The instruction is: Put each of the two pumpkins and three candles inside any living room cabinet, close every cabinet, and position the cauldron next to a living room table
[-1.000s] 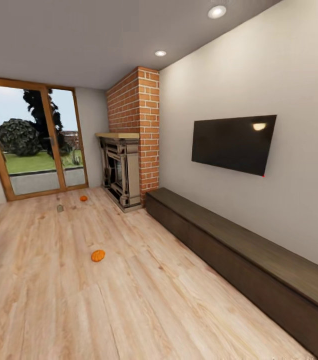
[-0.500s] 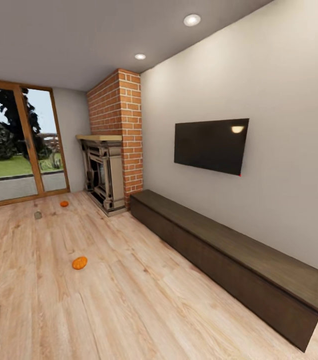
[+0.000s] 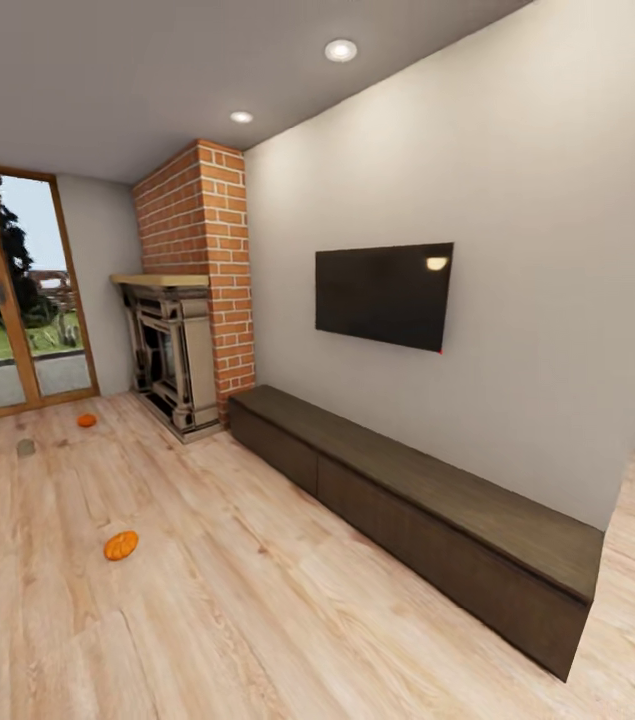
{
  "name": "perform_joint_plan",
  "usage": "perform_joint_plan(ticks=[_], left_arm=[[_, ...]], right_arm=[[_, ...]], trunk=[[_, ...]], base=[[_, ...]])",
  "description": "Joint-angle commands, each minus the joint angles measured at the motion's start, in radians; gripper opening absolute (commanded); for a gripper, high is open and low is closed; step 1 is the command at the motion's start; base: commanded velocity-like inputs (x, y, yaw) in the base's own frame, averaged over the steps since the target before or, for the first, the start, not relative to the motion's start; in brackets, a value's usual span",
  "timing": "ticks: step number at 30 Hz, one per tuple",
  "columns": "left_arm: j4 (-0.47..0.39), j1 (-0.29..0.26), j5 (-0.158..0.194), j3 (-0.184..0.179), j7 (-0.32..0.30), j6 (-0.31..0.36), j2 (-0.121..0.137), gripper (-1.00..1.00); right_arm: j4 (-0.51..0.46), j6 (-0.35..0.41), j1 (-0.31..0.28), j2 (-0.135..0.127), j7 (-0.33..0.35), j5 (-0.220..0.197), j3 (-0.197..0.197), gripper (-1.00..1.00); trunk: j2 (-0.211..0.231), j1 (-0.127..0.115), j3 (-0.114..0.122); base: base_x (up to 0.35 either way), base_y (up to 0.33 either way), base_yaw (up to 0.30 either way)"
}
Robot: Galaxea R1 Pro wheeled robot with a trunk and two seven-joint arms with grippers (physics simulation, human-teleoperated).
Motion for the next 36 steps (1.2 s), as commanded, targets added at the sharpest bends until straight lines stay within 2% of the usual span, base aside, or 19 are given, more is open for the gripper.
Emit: perform_joint_plan(ticks=[1, 15, 36], left_arm=[[-0.003, 0.001, 0.0, 0.0, 0.001, 0.0, 0.0, 1.0], [-0.005, 0.001, 0.001, 0.0, 0.002, 0.0, -0.001, 1.0], [-0.005, 0.001, 0.001, 0.0, 0.002, 0.0, 0.002, 1.0]], right_arm=[[0.0, 0.0, -0.001, 0.0, 0.0, 0.0, -0.001, 1.0], [0.0, -0.001, -0.001, 0.0, 0.0, -0.001, -0.001, 1.0], [0.0, -0.001, -0.001, 0.0, 0.0, 0.0, -0.001, 1.0]], trunk=[[0.0, 0.0, 0.0], [0.0, 0.0, 0.005], [0.0, 0.0, 0.016]], base=[[0.194, -0.152, -0.209], [0.24, -0.204, -0.095], [0.257, -0.189, -0.23]])
